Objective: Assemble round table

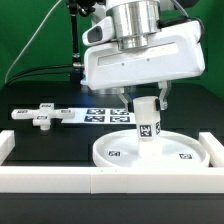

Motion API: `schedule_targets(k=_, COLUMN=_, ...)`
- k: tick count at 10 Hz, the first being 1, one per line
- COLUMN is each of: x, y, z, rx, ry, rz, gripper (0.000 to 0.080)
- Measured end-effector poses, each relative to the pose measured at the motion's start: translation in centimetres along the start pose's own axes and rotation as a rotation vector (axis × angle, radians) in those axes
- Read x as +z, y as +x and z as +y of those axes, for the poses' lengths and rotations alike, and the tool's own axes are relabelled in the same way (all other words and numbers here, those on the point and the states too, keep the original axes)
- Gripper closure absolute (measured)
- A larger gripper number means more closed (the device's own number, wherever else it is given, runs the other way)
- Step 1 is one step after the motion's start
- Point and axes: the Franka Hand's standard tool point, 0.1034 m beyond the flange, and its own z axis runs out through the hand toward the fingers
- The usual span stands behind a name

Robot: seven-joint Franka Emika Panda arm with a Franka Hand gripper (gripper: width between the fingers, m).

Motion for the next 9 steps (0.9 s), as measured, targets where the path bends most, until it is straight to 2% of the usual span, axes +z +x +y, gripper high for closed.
schedule_targets(k=1, x=-0.02, y=0.00, z=0.04, rx=0.054, ry=-0.006, rz=0.003, gripper=0.0390)
schedule_targets(k=4, x=-0.03, y=0.05, z=0.27, rx=0.223, ry=0.006, rz=-0.001, gripper=0.0390)
schedule_targets(k=6, x=-0.01, y=-0.28, z=0.22, rx=0.376, ry=0.004, rz=-0.002, gripper=0.0390)
schedule_targets(k=9, x=0.00, y=-0.71, z=0.13, rx=0.648, ry=0.017, rz=-0.025, gripper=0.0390)
